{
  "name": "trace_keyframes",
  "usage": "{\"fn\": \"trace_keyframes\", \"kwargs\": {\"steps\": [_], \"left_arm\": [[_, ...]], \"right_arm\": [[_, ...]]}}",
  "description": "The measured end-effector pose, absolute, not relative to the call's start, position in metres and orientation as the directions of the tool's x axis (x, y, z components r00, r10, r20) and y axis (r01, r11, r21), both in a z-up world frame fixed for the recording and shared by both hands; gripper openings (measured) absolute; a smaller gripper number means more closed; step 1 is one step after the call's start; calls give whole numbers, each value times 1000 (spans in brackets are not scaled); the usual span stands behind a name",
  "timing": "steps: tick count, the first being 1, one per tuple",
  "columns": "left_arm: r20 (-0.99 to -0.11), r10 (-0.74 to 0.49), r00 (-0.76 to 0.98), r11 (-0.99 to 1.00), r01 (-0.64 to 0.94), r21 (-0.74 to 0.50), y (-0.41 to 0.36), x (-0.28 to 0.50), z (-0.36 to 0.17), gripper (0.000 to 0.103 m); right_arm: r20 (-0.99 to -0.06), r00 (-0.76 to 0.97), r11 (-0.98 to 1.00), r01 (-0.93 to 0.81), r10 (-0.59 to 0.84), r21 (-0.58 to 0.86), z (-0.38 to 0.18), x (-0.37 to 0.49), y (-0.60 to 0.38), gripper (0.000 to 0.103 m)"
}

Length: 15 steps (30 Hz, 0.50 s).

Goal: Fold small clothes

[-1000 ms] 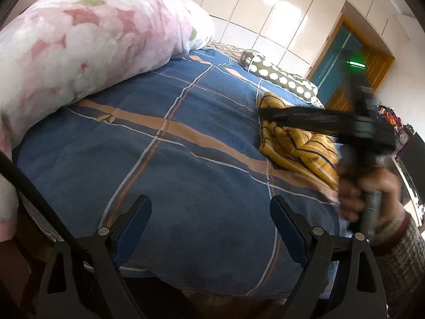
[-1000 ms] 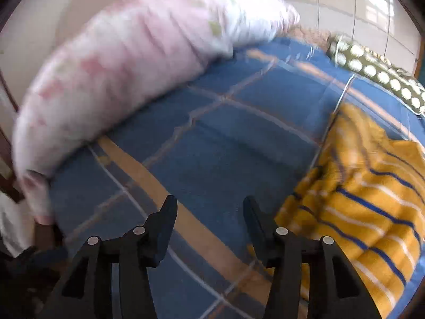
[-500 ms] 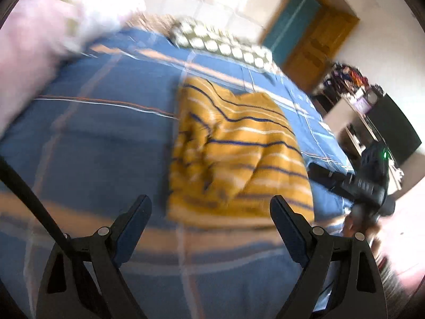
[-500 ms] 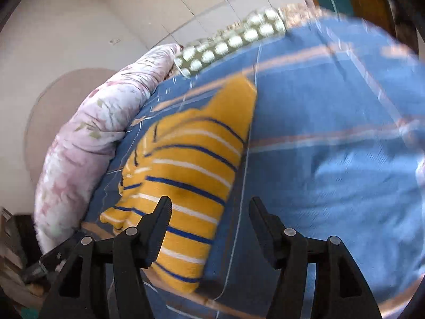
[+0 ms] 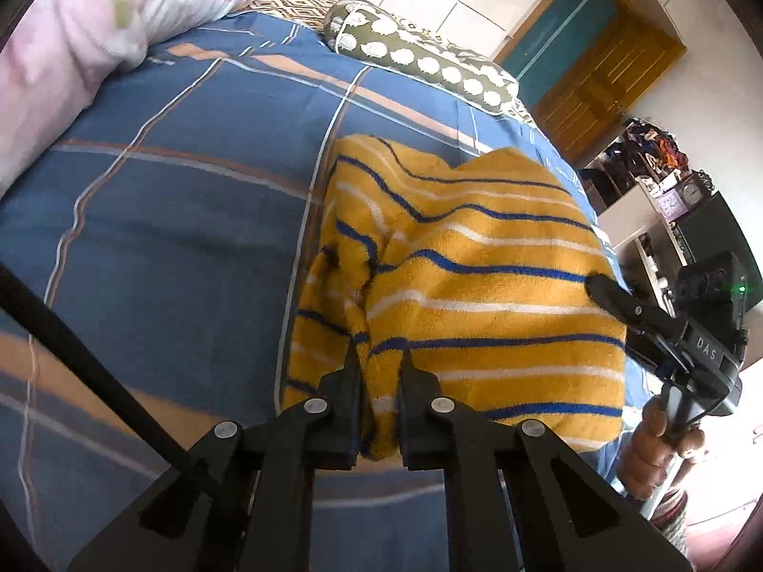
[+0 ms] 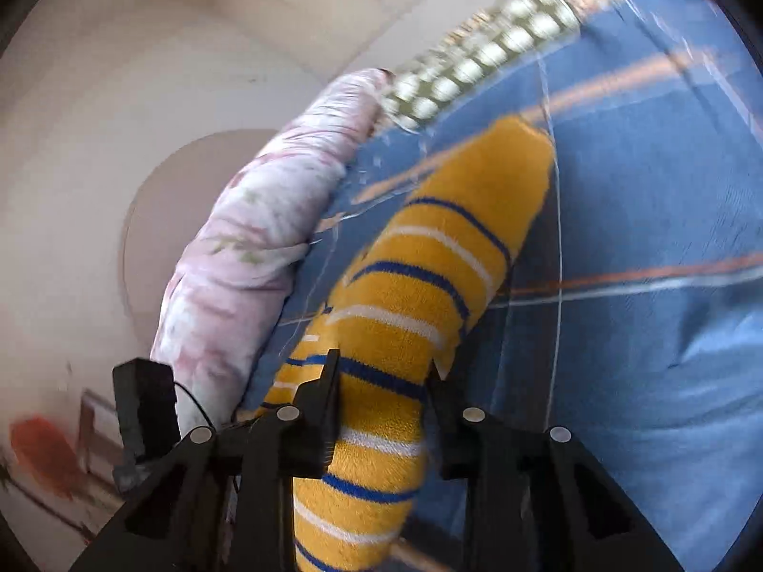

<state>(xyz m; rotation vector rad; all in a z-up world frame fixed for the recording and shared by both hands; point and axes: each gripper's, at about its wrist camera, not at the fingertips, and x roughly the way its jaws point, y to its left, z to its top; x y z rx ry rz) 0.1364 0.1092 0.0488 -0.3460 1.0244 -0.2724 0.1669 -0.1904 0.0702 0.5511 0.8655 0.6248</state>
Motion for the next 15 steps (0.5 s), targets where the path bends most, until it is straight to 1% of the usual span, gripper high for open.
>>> {"fn": "trace_keyframes", "kwargs": {"steps": [2,3,4,5,6,7,8,10,11,12,13,14,15], "left_arm": [[-825,-325,463,936,35,-350,102,136,25,12],[-840,-311,444,942,23,-336,99,140,15,14],[-847,-301,439,944,12,-329,98,143,4,15],[-836,-302,459,942,9,-335,99,142,1,17],[-832,-304,465,941,10,-338,100,141,3,17],[-830,-305,467,941,12,-338,101,140,6,19],[-829,-302,470,942,12,-337,103,137,9,23],[-828,-294,477,943,6,-332,110,129,15,24],[-823,-292,487,944,8,-331,112,123,20,24],[-816,-282,505,947,11,-320,113,115,24,24],[-810,-266,522,953,14,-304,113,107,29,27],[-805,-249,539,959,19,-284,114,99,32,32],[-798,-232,557,964,22,-265,115,89,35,39]], "right_arm": [[-624,485,785,-288,613,548,58,160,-177,34],[-675,472,823,-279,566,495,47,161,-168,41],[-725,456,856,-263,517,444,33,162,-163,45],[-744,458,874,-247,486,418,24,161,-163,55],[-735,471,873,-231,487,430,23,159,-168,62],[-721,483,865,-208,497,457,28,155,-176,62],[-701,512,861,-188,496,472,36,150,-184,62],[-662,605,884,-171,443,436,61,140,-195,61],[-642,644,896,-170,416,411,74,137,-198,56],[-630,661,899,-169,407,404,83,138,-197,41],[-625,662,895,-169,414,413,89,142,-197,34],[-624,647,882,-177,438,436,92,148,-193,25],[-626,630,872,-186,460,453,91,155,-189,18]]}}
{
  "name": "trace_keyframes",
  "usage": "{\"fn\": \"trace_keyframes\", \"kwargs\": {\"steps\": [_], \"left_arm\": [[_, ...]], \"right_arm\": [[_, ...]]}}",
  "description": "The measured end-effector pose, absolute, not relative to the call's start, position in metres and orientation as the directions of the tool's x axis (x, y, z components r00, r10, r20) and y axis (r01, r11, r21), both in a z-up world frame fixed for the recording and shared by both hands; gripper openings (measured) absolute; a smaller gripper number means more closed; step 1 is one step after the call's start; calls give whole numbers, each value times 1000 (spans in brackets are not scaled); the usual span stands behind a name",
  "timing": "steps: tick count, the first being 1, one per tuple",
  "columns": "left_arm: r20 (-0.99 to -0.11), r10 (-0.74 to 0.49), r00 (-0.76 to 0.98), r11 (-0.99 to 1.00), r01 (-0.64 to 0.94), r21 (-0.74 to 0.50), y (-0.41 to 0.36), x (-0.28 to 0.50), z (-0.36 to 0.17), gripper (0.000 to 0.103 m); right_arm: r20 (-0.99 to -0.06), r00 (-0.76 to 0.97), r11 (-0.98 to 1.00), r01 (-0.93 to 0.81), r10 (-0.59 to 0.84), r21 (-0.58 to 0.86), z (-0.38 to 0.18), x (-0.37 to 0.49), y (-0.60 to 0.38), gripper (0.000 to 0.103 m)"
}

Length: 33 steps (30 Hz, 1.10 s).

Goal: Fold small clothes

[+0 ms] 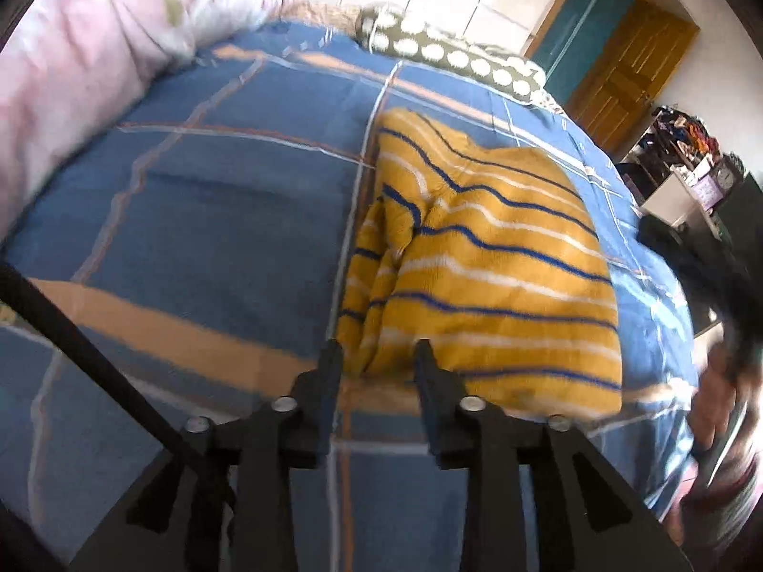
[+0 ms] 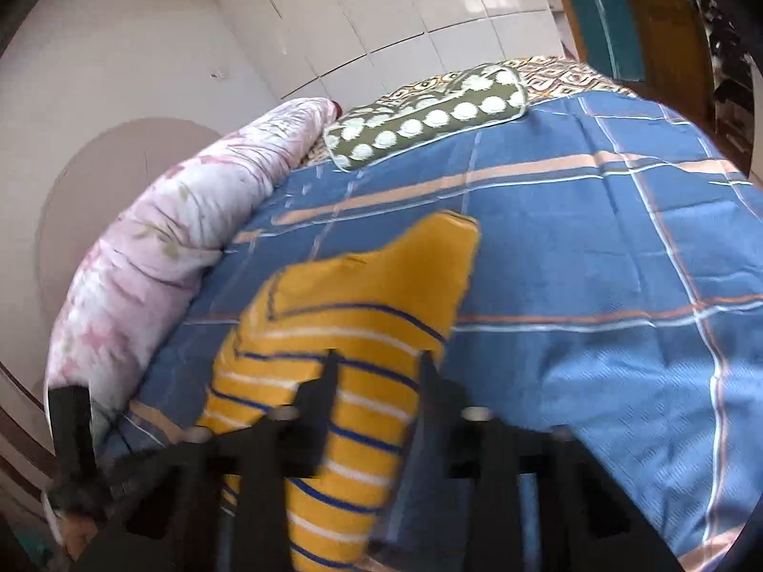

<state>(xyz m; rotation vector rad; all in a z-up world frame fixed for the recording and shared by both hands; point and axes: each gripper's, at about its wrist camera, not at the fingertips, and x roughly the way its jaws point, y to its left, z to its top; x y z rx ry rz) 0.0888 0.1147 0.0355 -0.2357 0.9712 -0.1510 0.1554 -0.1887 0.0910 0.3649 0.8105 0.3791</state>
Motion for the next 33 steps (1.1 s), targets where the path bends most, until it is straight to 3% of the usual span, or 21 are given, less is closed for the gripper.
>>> {"fn": "trace_keyframes", "kwargs": {"steps": [5,7,9,12,16,21,26,29,31,33], "left_arm": [[-784,-173,596,978,11,-207,130,38,45,46],[-778,-153,609,982,5,-189,136,22,47,51],[-767,-130,628,985,-4,-171,141,10,49,57],[-755,-128,643,980,-37,-197,154,2,47,59],[-751,-176,636,961,-56,-272,164,-5,45,59],[-755,-149,639,963,-79,-257,169,-8,39,60],[-752,-165,638,950,-103,-296,174,-12,38,61],[-751,-136,646,960,-101,-261,168,-19,45,61],[-741,-103,663,968,-103,-227,166,-25,52,63],[-724,-70,686,974,-112,-199,163,-33,60,73]], "right_arm": [[-770,422,877,-178,478,447,36,213,-142,16],[-776,456,896,-139,435,421,42,216,-137,11],[-754,525,915,-153,396,374,63,208,-127,14],[-709,541,891,-253,453,377,81,196,-97,14],[-780,416,881,-293,468,372,46,211,-37,14],[-774,442,882,-348,453,317,49,189,-5,16],[-710,399,802,-430,581,415,53,155,-3,15],[-750,302,791,-406,589,457,17,141,2,23],[-722,346,787,-415,600,456,13,123,-9,22],[-715,362,790,-417,598,450,22,102,-25,22]]}}
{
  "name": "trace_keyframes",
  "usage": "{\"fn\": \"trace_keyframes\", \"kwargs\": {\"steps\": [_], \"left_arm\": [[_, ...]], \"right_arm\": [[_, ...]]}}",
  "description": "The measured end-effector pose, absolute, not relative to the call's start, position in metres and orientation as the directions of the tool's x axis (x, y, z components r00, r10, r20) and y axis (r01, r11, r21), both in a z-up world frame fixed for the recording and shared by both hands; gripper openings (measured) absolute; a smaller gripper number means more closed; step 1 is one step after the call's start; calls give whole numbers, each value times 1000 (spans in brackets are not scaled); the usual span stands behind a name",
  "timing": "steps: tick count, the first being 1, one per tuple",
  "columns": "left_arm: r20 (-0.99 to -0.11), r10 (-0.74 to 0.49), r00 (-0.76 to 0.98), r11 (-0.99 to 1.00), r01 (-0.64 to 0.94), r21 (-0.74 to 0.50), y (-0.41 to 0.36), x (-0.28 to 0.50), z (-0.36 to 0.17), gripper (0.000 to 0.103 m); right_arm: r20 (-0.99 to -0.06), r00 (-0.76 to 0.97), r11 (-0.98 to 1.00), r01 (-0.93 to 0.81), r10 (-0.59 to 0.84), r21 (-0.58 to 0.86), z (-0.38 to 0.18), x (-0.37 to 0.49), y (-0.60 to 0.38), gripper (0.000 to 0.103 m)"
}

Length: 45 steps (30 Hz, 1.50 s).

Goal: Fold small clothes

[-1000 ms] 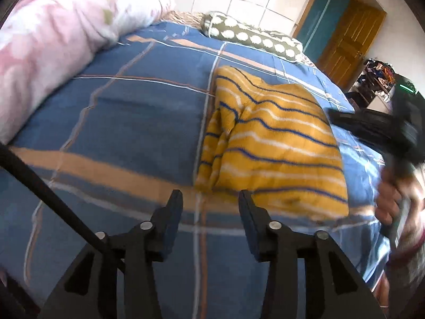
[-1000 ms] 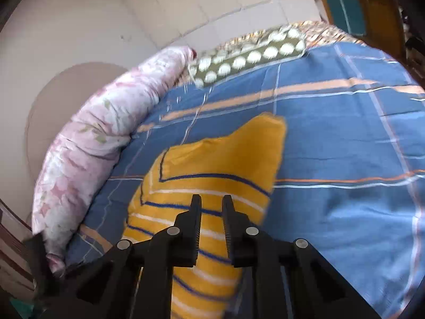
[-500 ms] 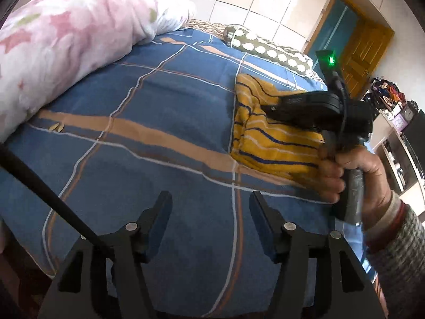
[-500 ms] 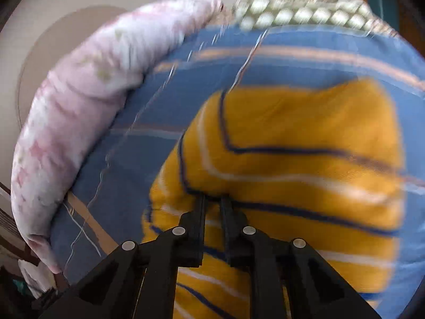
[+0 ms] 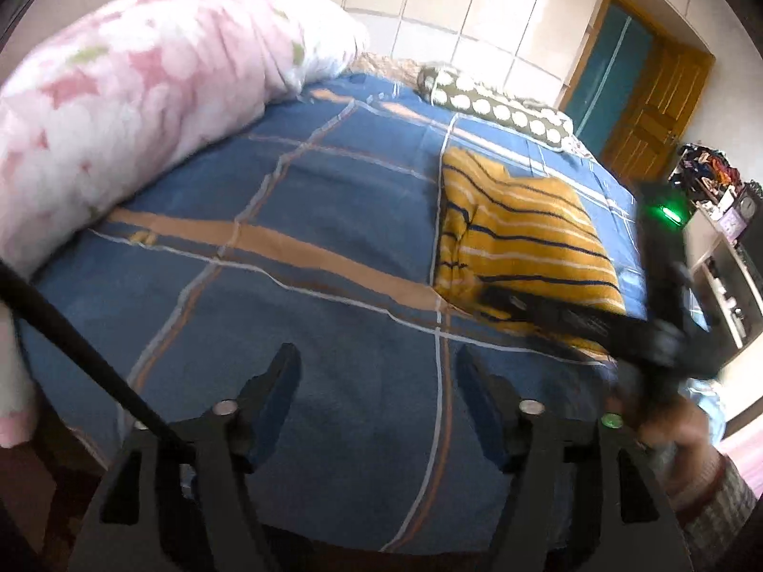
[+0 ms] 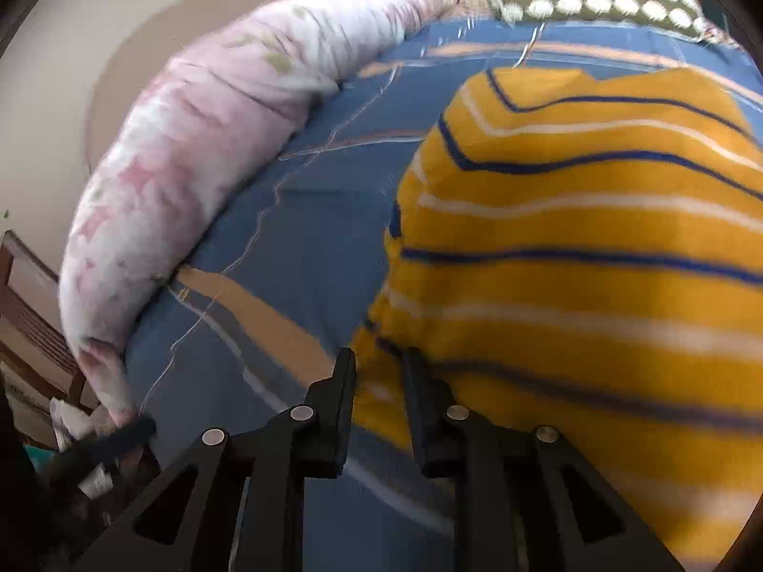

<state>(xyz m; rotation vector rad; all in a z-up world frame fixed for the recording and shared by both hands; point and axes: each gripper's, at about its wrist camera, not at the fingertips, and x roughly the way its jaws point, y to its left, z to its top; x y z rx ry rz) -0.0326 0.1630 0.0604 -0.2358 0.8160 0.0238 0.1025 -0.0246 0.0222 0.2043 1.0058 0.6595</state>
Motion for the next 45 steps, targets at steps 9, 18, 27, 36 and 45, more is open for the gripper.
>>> {"fn": "trace_keyframes", "kwargs": {"steps": [9,18,27,36,45], "left_arm": [[-561,181,808,977,-214,7,126,-65,99,96],[-445,93,890,996,-87,34,73,-81,138,103],[-670,31,742,999,-6,39,36,-62,83,103],[-732,46,680,999,-9,54,33,-62,57,103],[-758,53,650,999,-23,50,37,-60,52,103]], "right_arm": [[-739,607,952,-260,291,161,52,6,-143,43],[-723,673,988,-93,153,122,62,-36,-208,55],[-730,676,995,-78,95,57,54,-43,-201,62],[-755,650,994,-109,85,19,41,-38,-181,64],[-754,653,989,-142,66,-36,38,-41,-167,67]]}}
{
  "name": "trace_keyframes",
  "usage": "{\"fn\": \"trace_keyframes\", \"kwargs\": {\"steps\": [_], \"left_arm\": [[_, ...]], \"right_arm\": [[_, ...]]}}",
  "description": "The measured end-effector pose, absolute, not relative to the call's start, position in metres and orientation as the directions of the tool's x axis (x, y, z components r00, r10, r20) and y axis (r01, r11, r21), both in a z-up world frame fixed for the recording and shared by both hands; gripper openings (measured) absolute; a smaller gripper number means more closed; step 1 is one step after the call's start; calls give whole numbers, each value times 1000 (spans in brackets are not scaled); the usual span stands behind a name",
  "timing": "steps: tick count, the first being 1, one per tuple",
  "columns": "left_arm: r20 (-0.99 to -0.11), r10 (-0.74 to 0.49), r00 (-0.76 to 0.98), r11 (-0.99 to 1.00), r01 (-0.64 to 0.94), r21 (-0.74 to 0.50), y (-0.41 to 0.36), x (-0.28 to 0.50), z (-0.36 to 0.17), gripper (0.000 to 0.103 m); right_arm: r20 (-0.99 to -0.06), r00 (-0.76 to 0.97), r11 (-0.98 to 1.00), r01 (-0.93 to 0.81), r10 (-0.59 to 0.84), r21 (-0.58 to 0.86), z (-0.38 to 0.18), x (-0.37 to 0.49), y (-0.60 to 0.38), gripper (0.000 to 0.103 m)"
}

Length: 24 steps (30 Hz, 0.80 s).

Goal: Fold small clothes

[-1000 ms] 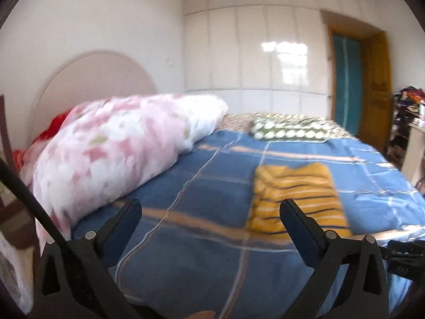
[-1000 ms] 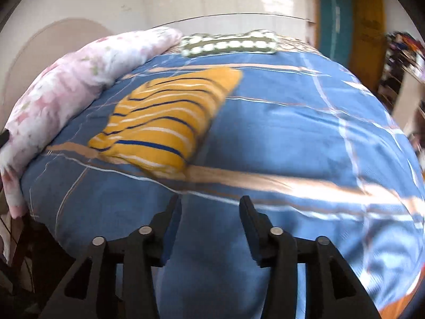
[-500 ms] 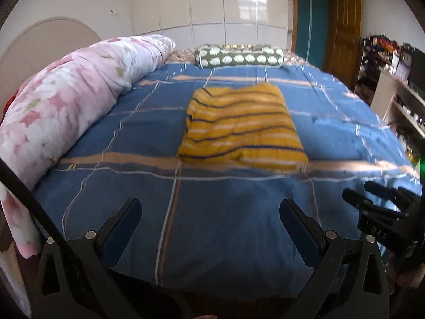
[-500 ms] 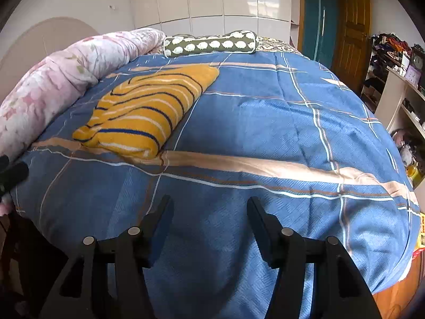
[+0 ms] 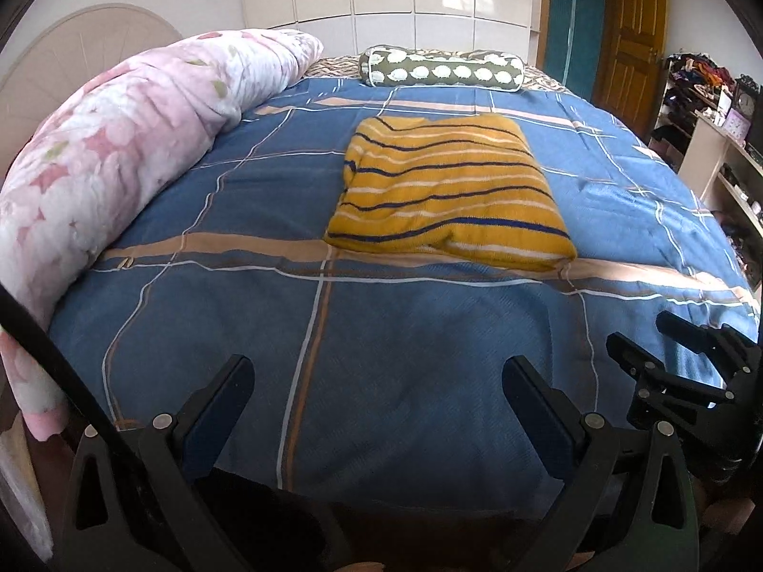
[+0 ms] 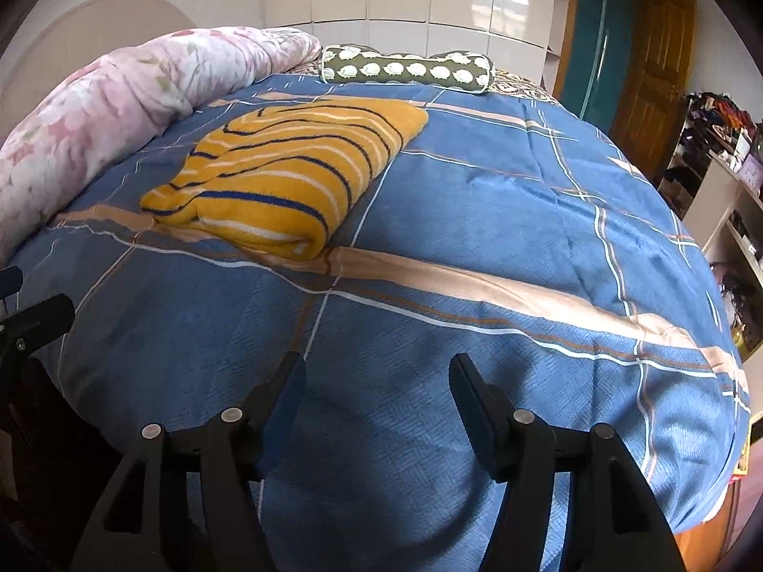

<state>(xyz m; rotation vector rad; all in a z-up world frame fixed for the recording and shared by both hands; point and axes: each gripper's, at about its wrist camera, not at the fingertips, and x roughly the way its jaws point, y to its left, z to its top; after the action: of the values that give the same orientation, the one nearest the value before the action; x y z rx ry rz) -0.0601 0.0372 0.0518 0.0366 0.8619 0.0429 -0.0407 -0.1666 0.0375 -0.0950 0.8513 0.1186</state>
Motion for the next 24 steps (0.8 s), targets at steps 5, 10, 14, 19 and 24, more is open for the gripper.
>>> {"fn": "trace_keyframes", "kwargs": {"steps": [5,10,14,19,24], "left_arm": [[-762,49,645,998,-10,55,34,-60,49,103],[-760,57,647,998,-7,68,32,-60,48,103],[-761,58,646,998,-7,70,32,-60,47,103],[-766,45,641,998,-2,57,33,-59,45,103],[-768,24,640,999,13,42,32,-59,45,103]], "right_arm": [[-754,654,990,-137,61,-39,38,-41,-168,68],[-756,652,991,-124,52,-39,36,-39,-170,68],[-757,652,993,-115,51,-32,36,-38,-172,68],[-754,655,993,-110,47,-34,37,-38,-171,69],[-753,656,993,-111,42,-42,36,-38,-170,69]]}}
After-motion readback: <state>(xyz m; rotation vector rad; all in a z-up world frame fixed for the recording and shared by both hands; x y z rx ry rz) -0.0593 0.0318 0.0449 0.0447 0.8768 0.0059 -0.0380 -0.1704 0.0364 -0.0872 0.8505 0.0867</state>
